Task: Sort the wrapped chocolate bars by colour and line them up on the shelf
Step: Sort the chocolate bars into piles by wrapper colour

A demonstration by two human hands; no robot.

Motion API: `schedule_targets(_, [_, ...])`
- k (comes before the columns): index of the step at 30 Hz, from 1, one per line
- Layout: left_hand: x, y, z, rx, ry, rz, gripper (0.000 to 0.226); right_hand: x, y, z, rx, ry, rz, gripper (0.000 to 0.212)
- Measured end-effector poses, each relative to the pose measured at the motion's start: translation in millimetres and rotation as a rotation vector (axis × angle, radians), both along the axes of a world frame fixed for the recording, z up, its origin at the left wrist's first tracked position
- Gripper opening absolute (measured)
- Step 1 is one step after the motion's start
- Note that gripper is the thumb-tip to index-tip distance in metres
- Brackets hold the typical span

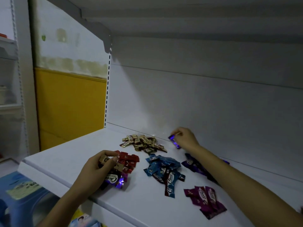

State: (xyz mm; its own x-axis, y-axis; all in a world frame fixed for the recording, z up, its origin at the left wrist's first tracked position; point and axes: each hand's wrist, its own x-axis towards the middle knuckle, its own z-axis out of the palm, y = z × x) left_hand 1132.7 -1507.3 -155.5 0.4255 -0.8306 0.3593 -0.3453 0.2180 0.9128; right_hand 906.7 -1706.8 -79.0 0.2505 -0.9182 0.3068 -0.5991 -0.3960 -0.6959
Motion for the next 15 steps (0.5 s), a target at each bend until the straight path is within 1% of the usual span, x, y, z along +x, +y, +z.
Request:
schedule_targets(2, [0.5,-0.3,-0.4,0.003,-0.013,-0.002,0.01,-41.0,-22.1,-1.4,-0.056,0.159,-0.111,0.027])
schedule_targets(4, [0.5,-0.8,-0.2,-0.001,-0.015,-0.005,0.011,-74.1,-32.8,-6.2,-0.094,0.293,-0.179,0.031])
schedule_targets(8, [-0.3,-1.1,1.0,-0.005,-0.008,-0.009,0.011,-102.2,-34.9,-17.9,-0.132,0.477,-0.182,0.015])
schedule_targets(10, [-1.3,-0.4,1.6,0.0,0.001,-0.015,0.01,-102.2,-30.2,-19.8,-0.152,0.493,-0.18,0.016])
schedule_targets(12, [-2.2,0.6,2.4,0.001,0.001,-0.012,0.01,-90.8,-20.4,-17.2,-0.212,0.442,-0.159,0.018])
schedule_targets(15, [-3.0,0.3,2.3,0.005,-0.009,0.007,0.01,-48.9,11.2,-10.2,-0.262,0.387,0.022,0.015])
